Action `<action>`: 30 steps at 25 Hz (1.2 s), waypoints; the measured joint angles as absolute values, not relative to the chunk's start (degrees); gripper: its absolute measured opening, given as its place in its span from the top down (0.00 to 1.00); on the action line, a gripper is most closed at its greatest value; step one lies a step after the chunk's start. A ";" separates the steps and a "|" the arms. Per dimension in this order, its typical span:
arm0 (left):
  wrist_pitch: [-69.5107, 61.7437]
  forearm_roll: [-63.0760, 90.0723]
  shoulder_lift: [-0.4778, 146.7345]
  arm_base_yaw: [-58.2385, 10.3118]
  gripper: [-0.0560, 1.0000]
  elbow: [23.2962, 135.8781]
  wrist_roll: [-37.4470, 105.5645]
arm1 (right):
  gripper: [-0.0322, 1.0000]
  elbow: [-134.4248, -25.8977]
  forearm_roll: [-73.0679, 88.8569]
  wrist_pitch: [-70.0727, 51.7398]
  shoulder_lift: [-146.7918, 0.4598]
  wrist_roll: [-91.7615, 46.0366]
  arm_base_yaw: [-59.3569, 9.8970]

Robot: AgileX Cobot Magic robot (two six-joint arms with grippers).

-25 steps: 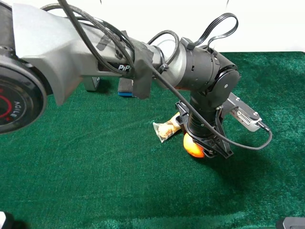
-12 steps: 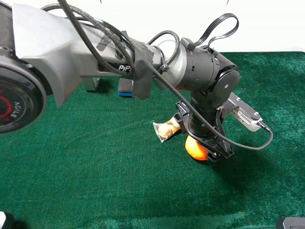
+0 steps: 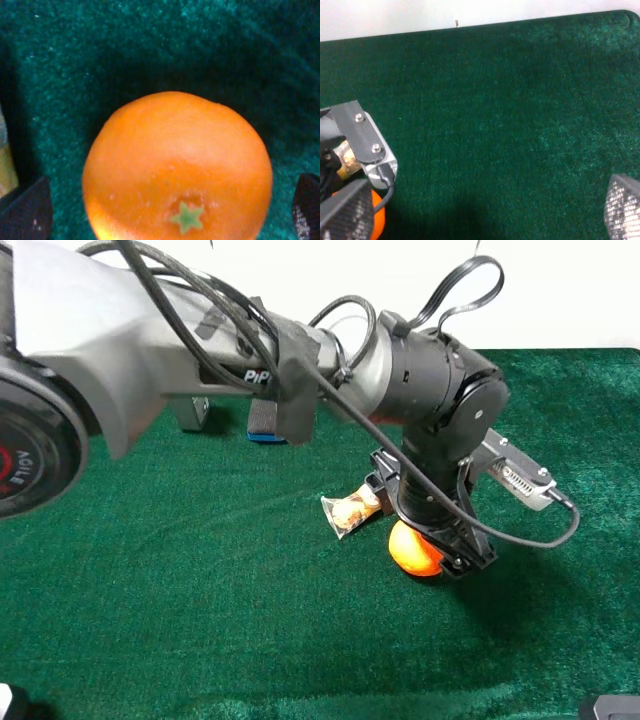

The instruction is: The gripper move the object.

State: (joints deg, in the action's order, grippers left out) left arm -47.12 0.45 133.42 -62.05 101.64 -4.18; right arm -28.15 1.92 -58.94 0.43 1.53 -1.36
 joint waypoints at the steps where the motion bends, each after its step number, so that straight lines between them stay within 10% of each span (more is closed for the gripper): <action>1: -48.02 0.45 133.29 -62.05 0.02 102.49 -4.28 | 0.30 -28.15 1.92 -58.94 0.43 1.53 -1.36; 30: -66.81 -3.75 121.74 -59.85 0.02 119.08 -6.03 | 0.30 -28.15 1.98 -58.94 0.43 1.53 -1.36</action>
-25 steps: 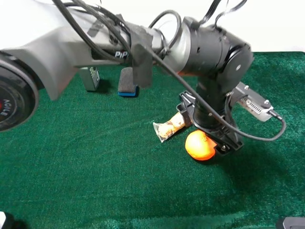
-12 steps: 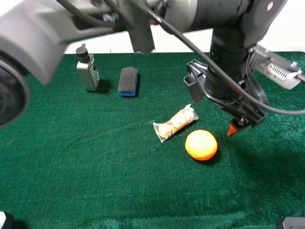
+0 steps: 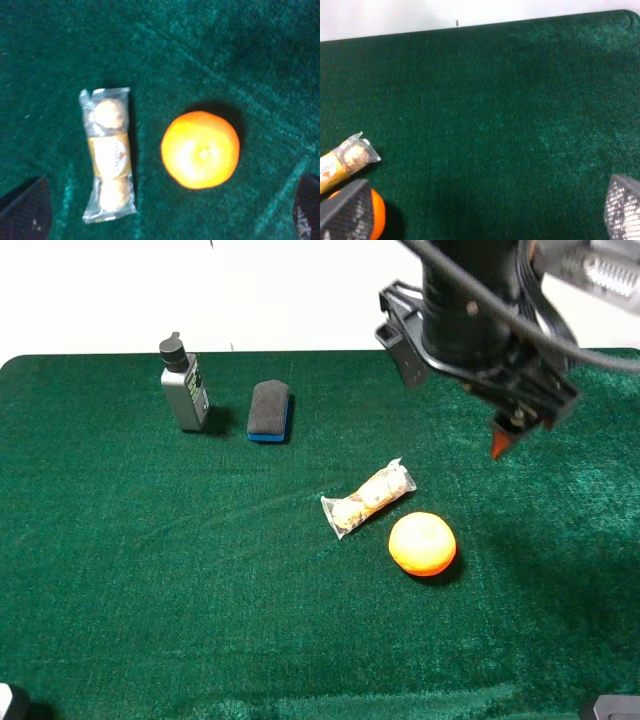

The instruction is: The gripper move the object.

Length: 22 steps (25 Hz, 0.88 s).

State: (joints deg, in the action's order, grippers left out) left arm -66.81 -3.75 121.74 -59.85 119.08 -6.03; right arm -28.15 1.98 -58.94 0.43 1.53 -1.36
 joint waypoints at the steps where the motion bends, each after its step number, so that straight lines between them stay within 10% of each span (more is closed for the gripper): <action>1: -66.81 -3.75 120.83 -59.54 0.02 118.28 -6.03 | 0.30 -28.15 1.98 -58.94 0.43 1.53 -1.36; 22: -66.81 -8.04 90.45 -52.80 0.02 88.45 -6.44 | 0.30 -28.15 2.04 -58.94 0.43 1.53 -1.36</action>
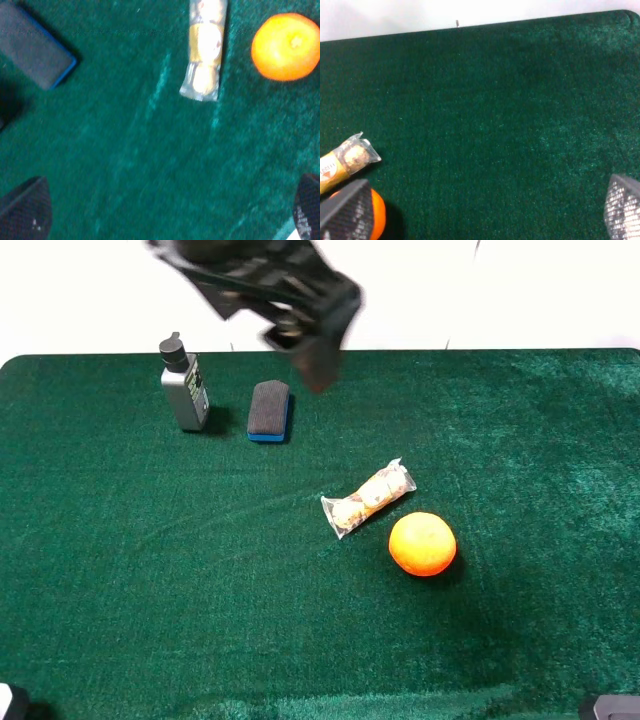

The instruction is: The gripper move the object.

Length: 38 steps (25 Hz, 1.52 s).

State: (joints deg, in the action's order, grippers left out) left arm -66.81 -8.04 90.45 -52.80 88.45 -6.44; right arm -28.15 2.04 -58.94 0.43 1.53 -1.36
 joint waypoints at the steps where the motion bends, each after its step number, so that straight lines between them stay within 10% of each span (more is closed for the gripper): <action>1: -66.81 -8.04 88.39 -52.32 0.02 86.88 -6.46 | 0.30 -28.15 2.04 -58.94 0.43 1.53 -1.36; 21: -66.96 -13.07 42.11 -49.03 0.02 54.83 -13.61 | 0.30 -28.15 2.04 -58.94 0.43 1.53 -1.36; 38: -64.81 -12.09 17.07 -15.74 0.02 34.00 -11.95 | 0.30 -28.15 2.04 -58.94 0.43 1.53 -1.36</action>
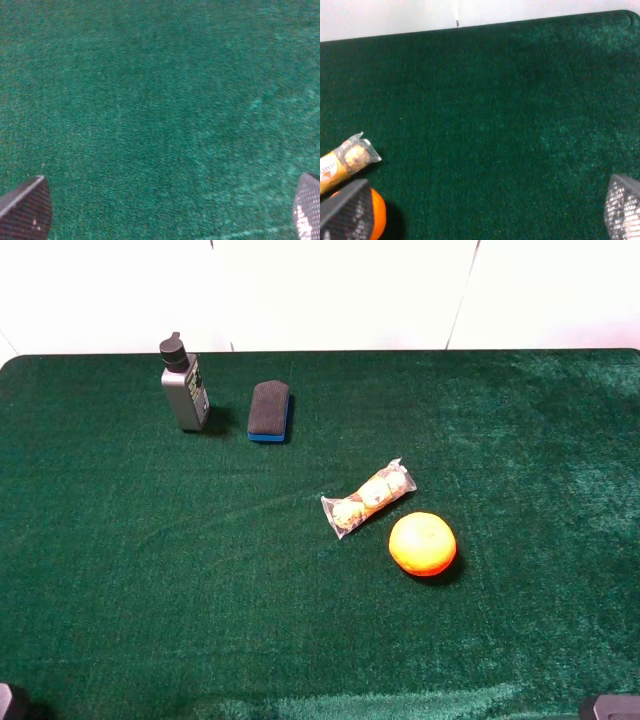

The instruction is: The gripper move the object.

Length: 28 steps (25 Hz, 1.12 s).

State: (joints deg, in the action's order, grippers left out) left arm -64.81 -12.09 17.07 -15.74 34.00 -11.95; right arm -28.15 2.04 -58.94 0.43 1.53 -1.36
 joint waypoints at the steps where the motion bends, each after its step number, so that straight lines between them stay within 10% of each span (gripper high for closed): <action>1: -63.92 -11.97 15.55 -14.50 0.02 32.62 -11.11 | 0.30 -28.15 2.04 -58.94 0.43 1.53 -1.36; 28: -61.04 -5.38 -0.40 -2.49 0.02 28.91 0.00 | 0.30 -28.15 2.04 -58.94 0.43 1.53 -1.36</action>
State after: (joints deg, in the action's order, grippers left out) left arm -61.04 -5.38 -0.40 -2.49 28.91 0.00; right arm -28.15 2.04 -58.94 0.43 1.53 -1.36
